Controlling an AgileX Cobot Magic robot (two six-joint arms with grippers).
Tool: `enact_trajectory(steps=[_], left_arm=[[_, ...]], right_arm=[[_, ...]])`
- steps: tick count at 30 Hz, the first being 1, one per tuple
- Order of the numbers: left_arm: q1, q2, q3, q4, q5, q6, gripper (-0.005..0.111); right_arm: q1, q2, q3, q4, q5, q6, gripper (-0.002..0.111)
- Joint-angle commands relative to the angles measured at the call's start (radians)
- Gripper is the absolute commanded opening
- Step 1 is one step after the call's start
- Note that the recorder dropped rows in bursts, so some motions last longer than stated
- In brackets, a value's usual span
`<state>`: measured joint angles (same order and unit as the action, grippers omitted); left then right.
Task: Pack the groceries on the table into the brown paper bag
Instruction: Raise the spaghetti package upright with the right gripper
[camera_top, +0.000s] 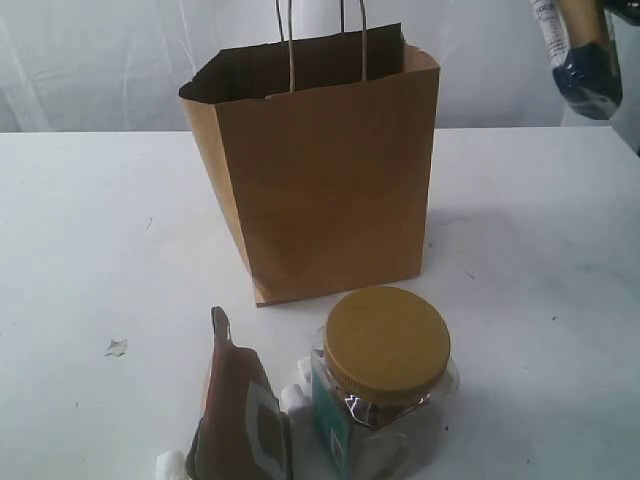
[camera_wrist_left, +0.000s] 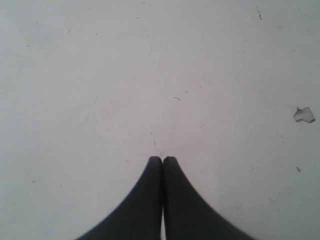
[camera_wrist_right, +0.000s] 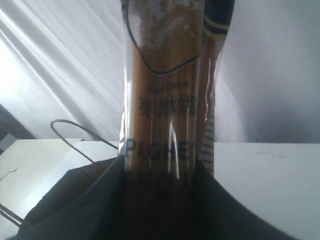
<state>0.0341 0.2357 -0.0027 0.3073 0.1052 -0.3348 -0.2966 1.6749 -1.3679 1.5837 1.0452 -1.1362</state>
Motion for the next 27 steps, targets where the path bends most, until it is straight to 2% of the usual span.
enact_trajectory(steps=[1, 4, 9, 13, 18, 27], left_arm=[[-0.001, -0.004, 0.003, -0.001, 0.0, -0.002, 0.0], [-0.001, -0.004, 0.003, -0.001, 0.0, -0.002, 0.0], [-0.001, -0.004, 0.003, -0.001, 0.0, -0.002, 0.0], [-0.001, -0.004, 0.003, -0.001, 0.0, -0.002, 0.0], [-0.001, -0.004, 0.003, -0.001, 0.0, -0.002, 0.0], [-0.001, -0.004, 0.003, -0.001, 0.0, -0.002, 0.0]], right_arm=[[-0.001, 0.023, -0.049, 0.154, 0.073, -0.074, 0.0], [-0.001, 0.06, -0.087, 0.161, 0.126, -0.165, 0.0], [0.053, 0.124, -0.237, 0.161, 0.125, -0.259, 0.0], [0.138, 0.194, -0.353, 0.161, 0.083, -0.267, 0.0], [0.236, 0.307, -0.523, 0.161, 0.07, -0.393, 0.0], [0.238, 0.359, -0.555, 0.161, 0.144, -0.535, 0.0]])
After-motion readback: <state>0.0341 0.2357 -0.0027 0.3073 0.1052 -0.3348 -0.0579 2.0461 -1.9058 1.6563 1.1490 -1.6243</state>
